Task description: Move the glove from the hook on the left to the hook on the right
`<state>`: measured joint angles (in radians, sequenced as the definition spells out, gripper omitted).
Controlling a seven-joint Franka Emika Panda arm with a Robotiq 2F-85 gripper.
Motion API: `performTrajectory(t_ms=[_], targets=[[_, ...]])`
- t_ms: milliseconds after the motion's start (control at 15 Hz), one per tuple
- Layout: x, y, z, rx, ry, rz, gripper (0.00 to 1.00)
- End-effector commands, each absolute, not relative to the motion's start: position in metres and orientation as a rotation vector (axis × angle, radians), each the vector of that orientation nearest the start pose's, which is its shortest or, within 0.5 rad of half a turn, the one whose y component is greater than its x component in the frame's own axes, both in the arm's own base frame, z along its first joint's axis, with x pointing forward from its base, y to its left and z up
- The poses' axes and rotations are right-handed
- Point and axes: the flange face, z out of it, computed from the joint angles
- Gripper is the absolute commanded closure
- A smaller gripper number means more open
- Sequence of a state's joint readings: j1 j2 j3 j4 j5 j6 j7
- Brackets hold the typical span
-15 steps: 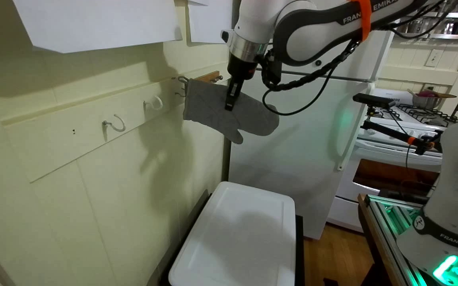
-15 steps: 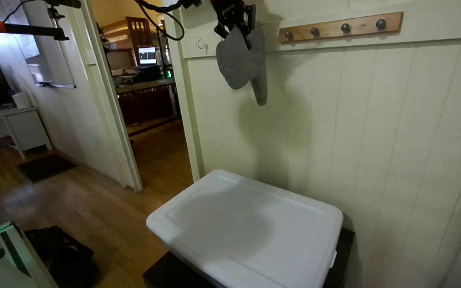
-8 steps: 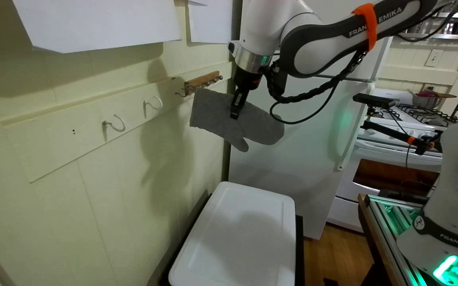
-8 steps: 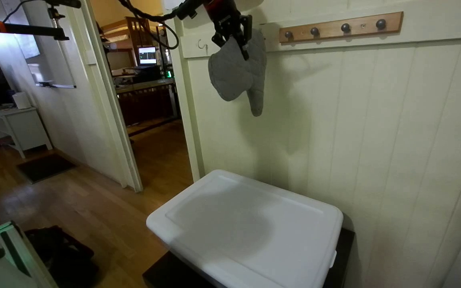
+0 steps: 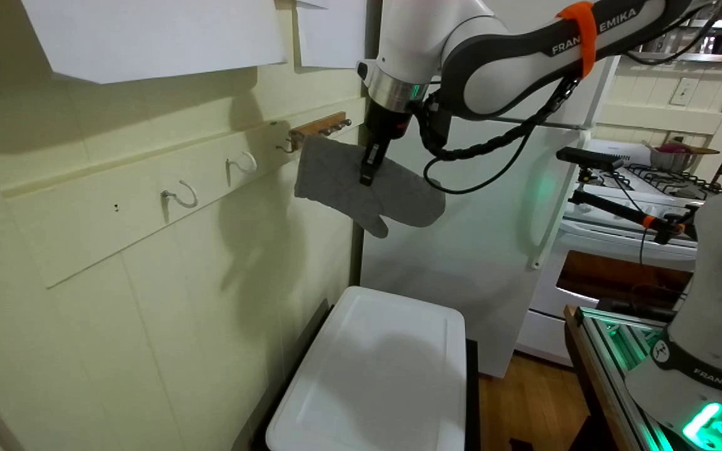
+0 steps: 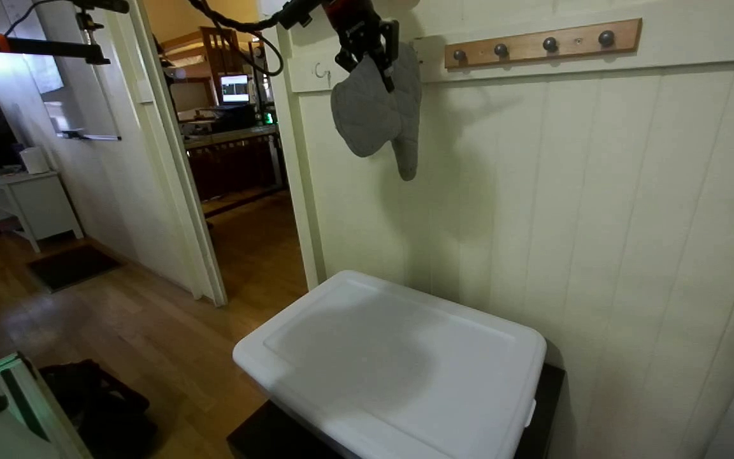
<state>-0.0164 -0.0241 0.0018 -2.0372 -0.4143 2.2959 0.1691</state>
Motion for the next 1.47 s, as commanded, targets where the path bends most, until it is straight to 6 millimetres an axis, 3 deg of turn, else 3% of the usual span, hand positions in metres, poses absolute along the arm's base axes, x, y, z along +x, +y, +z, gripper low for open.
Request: performTrajectory(t_ms=[0, 733, 1400], targets=[[0.58, -0.017, 0.491, -3.427, -0.092, -0.537, 0.97], [0.603, -0.015, 0.488, -3.433, -0.151, -0.479, 0.97], [0.605, -0.022, 0.471, -3.46, -0.2, -0.352, 0.97]])
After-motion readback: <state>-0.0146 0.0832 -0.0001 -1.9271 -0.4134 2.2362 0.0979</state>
